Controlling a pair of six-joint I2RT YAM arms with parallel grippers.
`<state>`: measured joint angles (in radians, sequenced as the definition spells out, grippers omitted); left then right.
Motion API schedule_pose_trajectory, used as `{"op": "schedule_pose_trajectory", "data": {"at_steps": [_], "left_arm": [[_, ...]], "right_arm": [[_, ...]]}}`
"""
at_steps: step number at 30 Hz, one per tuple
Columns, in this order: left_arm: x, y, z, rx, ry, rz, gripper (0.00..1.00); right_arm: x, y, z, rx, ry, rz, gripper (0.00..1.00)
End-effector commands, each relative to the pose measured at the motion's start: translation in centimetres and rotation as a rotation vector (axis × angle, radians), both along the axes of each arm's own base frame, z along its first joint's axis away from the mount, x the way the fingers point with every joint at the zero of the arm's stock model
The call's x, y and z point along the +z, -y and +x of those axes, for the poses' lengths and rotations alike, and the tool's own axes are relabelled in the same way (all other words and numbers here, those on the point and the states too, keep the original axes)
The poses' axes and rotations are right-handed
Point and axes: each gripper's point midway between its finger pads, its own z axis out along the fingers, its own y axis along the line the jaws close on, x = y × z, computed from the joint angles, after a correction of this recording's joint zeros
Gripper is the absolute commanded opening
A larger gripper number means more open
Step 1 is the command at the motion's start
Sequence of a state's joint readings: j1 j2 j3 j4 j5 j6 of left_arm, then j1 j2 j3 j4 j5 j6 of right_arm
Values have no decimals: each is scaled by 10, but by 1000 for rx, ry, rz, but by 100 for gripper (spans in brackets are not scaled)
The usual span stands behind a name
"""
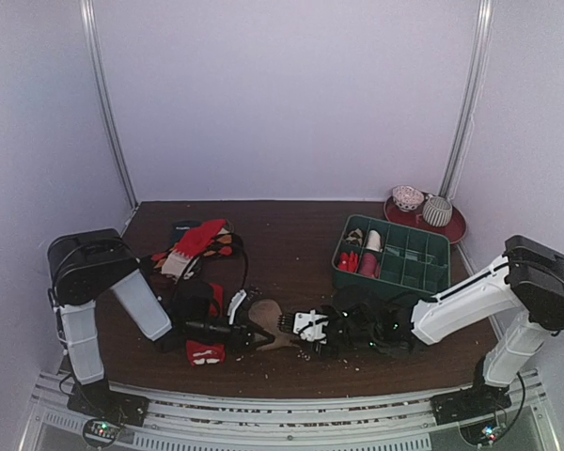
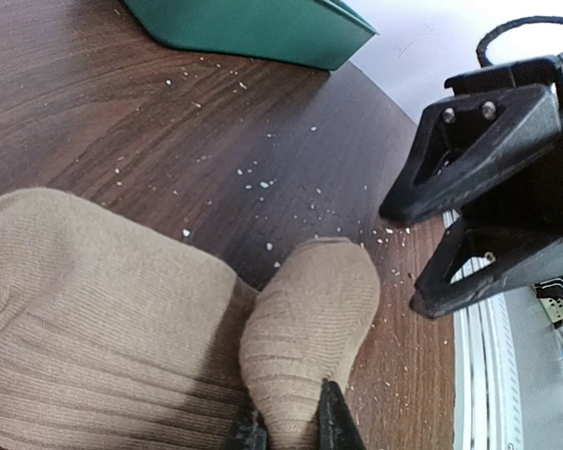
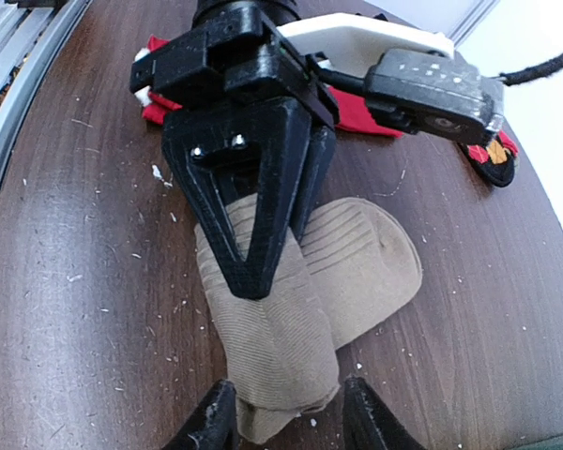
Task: Roll the socks
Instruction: Roll a pair of socks at the center of the board.
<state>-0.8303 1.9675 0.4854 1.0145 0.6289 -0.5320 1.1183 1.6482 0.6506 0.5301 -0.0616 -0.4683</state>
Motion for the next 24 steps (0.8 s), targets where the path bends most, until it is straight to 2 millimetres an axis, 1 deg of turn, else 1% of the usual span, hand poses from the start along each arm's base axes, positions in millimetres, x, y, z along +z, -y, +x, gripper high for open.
{"op": "schedule_pose_trajectory", "data": {"at_steps": [1,5,8,10,12,14,16,19,20,21,23,24], "left_arm": [[-94,-53,-50,-2,-293,351,0],[-94,-53,-50,-5,-292,352,0],[-94,-52,-51,-11,-292,347,0],[-94,-52,-51,-15,-293,346,0],[-94,-51,-51,-21,-290,346,0],[-94,-51,-51,-25,-288,345,0],[-92,-50,-51,-31,-281,335,0],[-84,-46,-49,-50,-249,313,0],[-80,-43,-47,-57,-228,306,0],[-76,-41,-43,-62,-202,302,0],[-63,-36,-33,-67,-125,305,0],[-56,-34,-27,-71,-81,312,5]], "right_arm": [[-17,-13,-6,62,-13,-40,41],[-38,-23,-3,88,-29,-104,41],[-37,-30,2,98,-25,-80,41],[-39,-33,3,109,-40,-82,41],[-48,-34,3,123,-65,-109,41],[-61,-33,-1,142,-106,-147,41],[-74,-31,-7,155,-162,-196,36],[-90,-27,-13,145,-273,-255,16],[-96,-23,-14,129,-305,-275,13],[-102,-19,-15,110,-337,-293,10],[-112,-9,-17,75,-401,-328,8],[-115,-5,-18,54,-433,-348,7]]}}
